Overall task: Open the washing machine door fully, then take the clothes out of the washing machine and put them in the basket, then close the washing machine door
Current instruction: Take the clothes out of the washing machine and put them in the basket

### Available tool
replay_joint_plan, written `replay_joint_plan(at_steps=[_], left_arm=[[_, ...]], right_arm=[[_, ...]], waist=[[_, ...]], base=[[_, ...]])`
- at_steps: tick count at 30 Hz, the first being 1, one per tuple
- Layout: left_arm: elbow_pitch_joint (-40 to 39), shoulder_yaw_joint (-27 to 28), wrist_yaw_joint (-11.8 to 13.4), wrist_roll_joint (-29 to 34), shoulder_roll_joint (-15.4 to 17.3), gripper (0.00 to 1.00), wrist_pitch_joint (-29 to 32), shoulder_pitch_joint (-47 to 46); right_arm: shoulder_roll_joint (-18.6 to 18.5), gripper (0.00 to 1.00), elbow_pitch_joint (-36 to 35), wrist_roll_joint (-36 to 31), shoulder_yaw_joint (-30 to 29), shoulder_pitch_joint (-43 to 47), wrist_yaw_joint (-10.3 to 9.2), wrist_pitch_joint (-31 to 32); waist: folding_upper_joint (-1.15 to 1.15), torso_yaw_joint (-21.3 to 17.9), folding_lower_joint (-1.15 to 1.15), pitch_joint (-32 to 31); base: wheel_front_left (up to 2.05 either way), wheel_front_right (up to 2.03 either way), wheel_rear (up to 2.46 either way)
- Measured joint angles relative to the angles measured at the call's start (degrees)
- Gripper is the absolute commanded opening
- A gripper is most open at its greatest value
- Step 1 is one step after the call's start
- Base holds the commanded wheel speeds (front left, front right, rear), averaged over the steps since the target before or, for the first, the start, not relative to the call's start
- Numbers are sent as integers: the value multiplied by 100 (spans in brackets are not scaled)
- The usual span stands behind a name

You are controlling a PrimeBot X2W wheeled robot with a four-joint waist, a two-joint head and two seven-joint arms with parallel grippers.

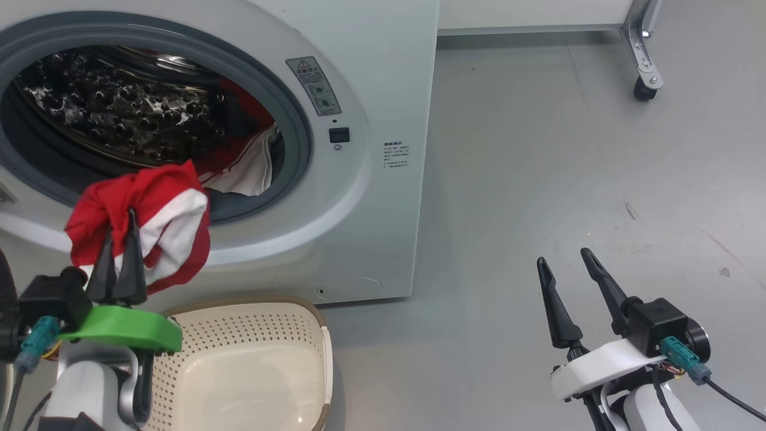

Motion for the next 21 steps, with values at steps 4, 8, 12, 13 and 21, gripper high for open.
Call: replay_joint_plan(at_steps=[4, 8, 12, 13, 21], left_arm=[[94, -105, -20, 1, 2, 0, -1, 161], [281, -250, -42, 3, 0, 0, 0, 280], [517, -383, -44, 13, -1, 0, 83, 356], [572, -409, -47, 31, -1, 0, 110, 374], [1087, -547, -90, 58, 5, 0, 456, 426]], right_arm=[[1, 100, -18, -11, 4, 0, 1, 0], [3, 100, -41, -43, 16, -2, 2, 0], [4, 100, -52, -51, 36, -9, 51, 0], [7, 100, -52, -51, 44, -13, 51, 0], [22, 100, -75, -86, 110, -79, 54, 0]], waist=[[0, -16, 0, 52], [0, -46, 0, 140], [0, -87, 0, 237], [0, -98, 0, 262], [0, -221, 0, 489]], base=[[0, 0, 0], [0, 0, 0], [0, 0, 0], [0, 0, 0], [0, 0, 0]])
